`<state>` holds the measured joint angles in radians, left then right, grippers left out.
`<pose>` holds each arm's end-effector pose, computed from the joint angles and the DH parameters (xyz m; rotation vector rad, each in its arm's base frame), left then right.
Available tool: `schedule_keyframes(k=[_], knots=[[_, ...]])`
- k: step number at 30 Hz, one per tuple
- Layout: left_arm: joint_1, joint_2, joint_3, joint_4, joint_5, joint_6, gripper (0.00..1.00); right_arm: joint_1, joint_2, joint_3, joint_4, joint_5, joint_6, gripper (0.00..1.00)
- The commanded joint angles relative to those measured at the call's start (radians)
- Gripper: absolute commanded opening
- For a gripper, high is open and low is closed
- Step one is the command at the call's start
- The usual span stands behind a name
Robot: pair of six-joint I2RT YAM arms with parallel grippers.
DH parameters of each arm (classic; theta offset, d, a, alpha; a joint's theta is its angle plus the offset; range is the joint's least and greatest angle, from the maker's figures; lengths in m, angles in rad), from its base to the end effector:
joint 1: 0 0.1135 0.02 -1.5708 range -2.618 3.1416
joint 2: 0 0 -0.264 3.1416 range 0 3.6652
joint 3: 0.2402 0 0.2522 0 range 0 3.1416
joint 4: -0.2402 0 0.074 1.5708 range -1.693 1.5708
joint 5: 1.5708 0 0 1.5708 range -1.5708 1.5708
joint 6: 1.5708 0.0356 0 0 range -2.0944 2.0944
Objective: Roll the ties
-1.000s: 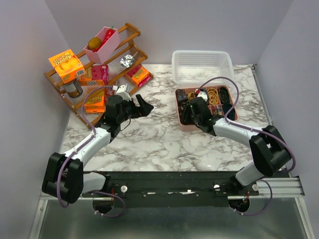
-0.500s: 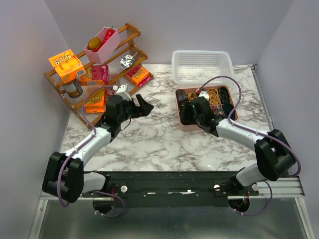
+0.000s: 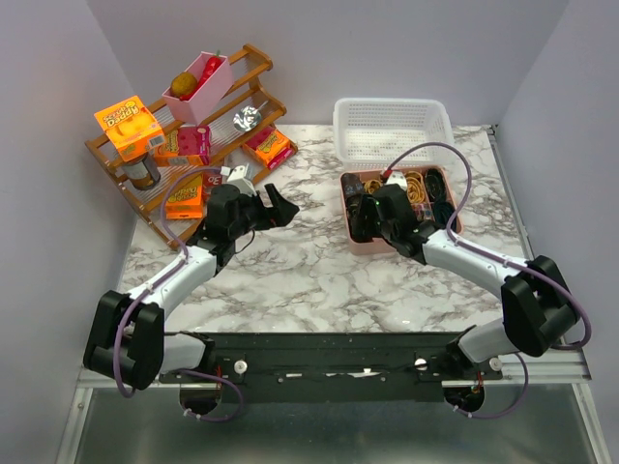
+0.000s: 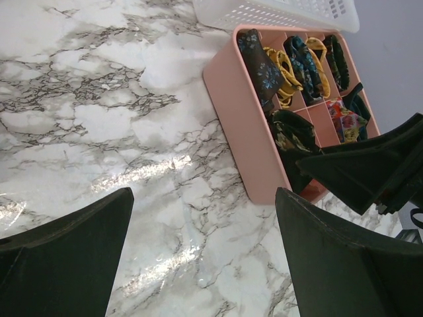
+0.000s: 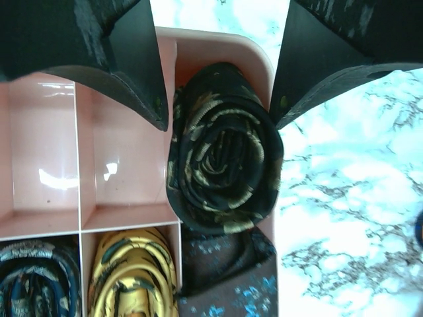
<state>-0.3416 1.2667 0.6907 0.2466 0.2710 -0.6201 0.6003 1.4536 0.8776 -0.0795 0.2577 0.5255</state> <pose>0.2621 -0.1033 0.2472 -0.0838 1.9915 -0.8959 0.2636 0.1694 0.2265 0.0585 2.2214 0.3399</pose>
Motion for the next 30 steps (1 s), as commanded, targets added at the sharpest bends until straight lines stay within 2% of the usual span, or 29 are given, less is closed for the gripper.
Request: schedule_keyframes(k=[1, 4, 7, 9, 11, 12, 15, 20, 30], knots=[[0.006, 0.008, -0.005, 0.031, 0.022, 0.005, 0.99, -0.004, 0.002, 0.035, -0.003, 0.023, -0.012, 0.67], [0.006, 0.01, -0.005, 0.031, 0.02, 0.005, 0.99, -0.004, 0.022, 0.032, 0.001, 0.022, -0.007, 0.62], [0.006, 0.011, -0.008, 0.03, 0.02, 0.008, 0.99, -0.004, 0.033, 0.027, 0.004, 0.011, 0.001, 0.41], [0.006, 0.013, -0.008, 0.031, 0.02, 0.008, 0.99, -0.004, 0.031, 0.015, 0.004, 0.008, 0.005, 0.35], [0.006, 0.016, -0.008, 0.033, 0.022, 0.008, 0.99, -0.004, 0.027, 0.006, 0.003, 0.005, 0.008, 0.34], [0.006, 0.019, -0.01, 0.033, 0.022, 0.008, 0.99, -0.004, 0.024, -0.006, 0.004, 0.003, 0.01, 0.25], [0.006, 0.023, -0.007, 0.039, 0.023, 0.006, 0.99, -0.004, 0.022, -0.028, 0.006, -0.008, 0.016, 0.16], [0.006, 0.033, -0.005, 0.042, 0.027, 0.003, 0.99, 0.0, 0.037, -0.057, 0.02, -0.043, 0.018, 0.11], [0.006, 0.039, 0.003, 0.031, 0.024, 0.01, 0.99, 0.007, 0.085, -0.088, 0.026, -0.095, 0.002, 0.13]])
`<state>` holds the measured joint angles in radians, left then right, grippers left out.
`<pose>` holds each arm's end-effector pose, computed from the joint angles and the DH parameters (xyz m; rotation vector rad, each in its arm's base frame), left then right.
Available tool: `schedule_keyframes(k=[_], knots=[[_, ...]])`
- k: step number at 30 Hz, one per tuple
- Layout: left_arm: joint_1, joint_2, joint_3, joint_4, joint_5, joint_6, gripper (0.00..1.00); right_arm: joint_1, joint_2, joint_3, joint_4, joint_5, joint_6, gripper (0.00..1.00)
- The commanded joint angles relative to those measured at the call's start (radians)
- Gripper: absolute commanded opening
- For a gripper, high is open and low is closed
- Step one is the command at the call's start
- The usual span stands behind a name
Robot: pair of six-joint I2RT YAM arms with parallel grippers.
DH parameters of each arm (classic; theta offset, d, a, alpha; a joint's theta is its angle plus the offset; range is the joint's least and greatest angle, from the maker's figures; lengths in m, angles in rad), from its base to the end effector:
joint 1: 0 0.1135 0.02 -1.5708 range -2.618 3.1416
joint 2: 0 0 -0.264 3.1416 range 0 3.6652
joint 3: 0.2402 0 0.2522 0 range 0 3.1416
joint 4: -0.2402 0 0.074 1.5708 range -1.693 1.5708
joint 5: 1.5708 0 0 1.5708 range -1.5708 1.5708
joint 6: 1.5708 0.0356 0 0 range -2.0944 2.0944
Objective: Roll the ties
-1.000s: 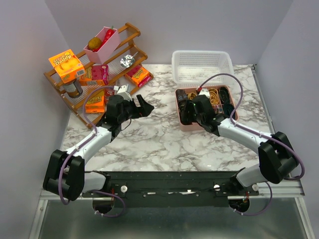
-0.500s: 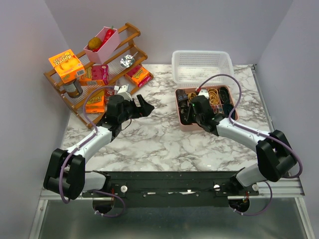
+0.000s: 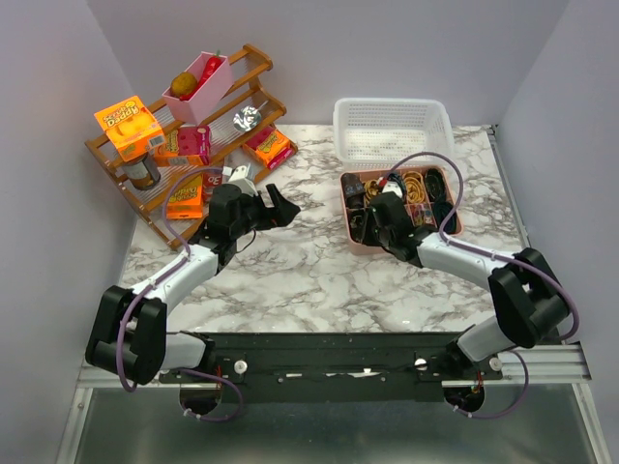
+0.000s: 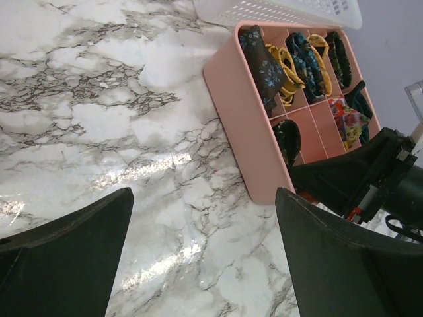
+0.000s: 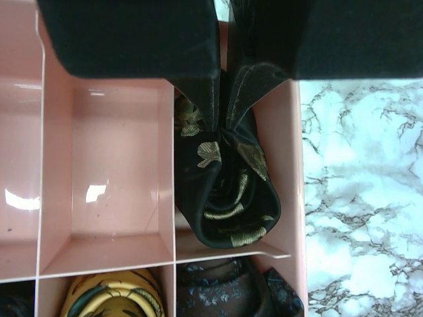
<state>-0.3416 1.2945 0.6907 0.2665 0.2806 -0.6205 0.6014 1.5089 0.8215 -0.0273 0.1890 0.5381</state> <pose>0.2660 -0.1050 0.2420 -0.0794 2.0012 -0.9033 0.2622 0.1718 0.1965 0.0266 2.2994 0.3821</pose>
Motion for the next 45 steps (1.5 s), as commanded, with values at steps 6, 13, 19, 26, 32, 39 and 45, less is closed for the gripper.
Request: schedule_keyframes(k=[6, 13, 19, 26, 32, 39, 45], knots=[[0.006, 0.02, 0.01, 0.007, 0.014, 0.013, 0.99, 0.006, -0.093, -0.019, -0.028, -0.02, -0.046, 0.44], [0.006, 0.022, 0.027, -0.01, 0.005, 0.027, 0.99, 0.006, -0.202, 0.045, -0.056, -0.022, -0.082, 0.68], [0.006, 0.003, 0.058, -0.026, 0.005, 0.048, 0.99, 0.006, -0.24, 0.094, -0.069, 0.009, -0.104, 0.93], [-0.004, -0.05, 0.116, -0.166, -0.145, 0.105, 0.99, 0.006, -0.341, 0.085, -0.034, 0.033, -0.153, 1.0], [-0.068, -0.08, 0.184, -0.354, -0.506, 0.171, 0.99, 0.006, -0.45, -0.007, 0.007, 0.122, -0.198, 1.0], [-0.102, -0.073, 0.191, -0.412, -0.658, 0.173, 0.99, 0.006, -0.509, -0.065, 0.009, 0.184, -0.207, 1.0], [-0.131, -0.069, 0.199, -0.424, -0.707, 0.183, 0.99, 0.008, -0.506, -0.073, 0.009, 0.185, -0.202, 1.0]])
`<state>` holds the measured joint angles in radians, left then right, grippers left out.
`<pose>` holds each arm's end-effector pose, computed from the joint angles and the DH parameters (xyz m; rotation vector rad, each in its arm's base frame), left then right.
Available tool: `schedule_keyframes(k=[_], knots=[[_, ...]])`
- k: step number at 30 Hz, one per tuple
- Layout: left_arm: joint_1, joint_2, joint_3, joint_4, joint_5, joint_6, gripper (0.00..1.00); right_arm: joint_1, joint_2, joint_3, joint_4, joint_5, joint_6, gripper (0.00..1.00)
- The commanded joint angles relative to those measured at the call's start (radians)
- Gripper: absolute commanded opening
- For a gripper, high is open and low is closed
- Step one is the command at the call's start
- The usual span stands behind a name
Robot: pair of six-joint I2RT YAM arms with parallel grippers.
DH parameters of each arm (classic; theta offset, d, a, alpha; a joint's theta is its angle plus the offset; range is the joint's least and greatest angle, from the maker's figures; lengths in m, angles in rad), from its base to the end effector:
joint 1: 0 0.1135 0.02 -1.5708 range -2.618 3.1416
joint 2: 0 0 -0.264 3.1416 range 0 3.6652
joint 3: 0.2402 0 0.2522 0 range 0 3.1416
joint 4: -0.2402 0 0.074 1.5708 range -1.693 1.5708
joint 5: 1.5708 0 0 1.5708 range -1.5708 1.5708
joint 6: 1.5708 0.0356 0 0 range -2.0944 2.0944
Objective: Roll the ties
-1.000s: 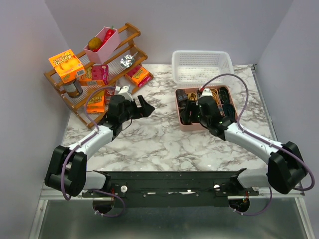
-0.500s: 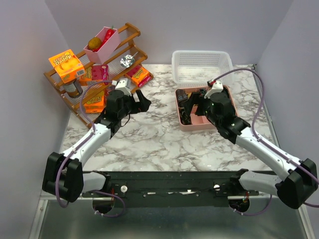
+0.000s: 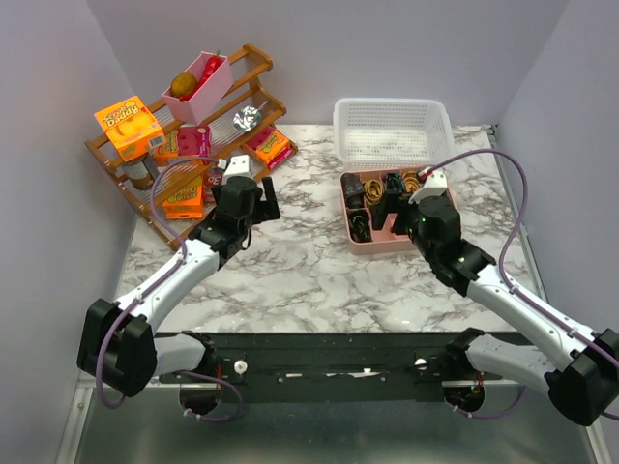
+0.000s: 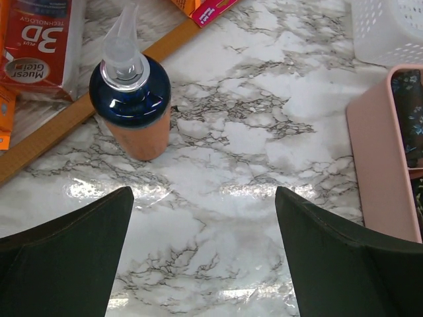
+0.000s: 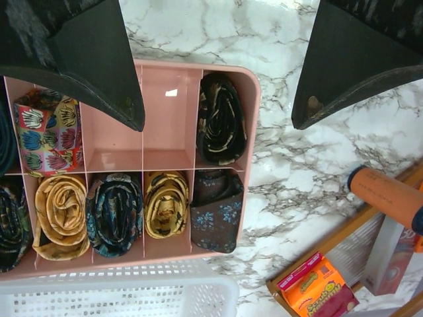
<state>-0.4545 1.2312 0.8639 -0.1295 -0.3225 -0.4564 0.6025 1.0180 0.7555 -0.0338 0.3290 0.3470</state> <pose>0.2538 -0.1115 0.2791 -0.1993 2.0383 -0.2361 0.2014 0.1246 0.3011 -0.0102 1.8655 0.3532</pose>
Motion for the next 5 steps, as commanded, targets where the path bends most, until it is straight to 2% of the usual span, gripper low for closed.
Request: schedule_keyframes(k=[1, 5], knots=[[-0.022, -0.01, 0.023, -0.021, -0.096, 0.028, 0.99, 0.005, -0.015, -0.005, 0.015, 0.045, -0.013, 1.0], [-0.055, -0.042, -0.003, 0.025, -0.113, 0.056, 0.99, 0.005, -0.015, 0.01, 0.02, 0.044, -0.028, 1.0]])
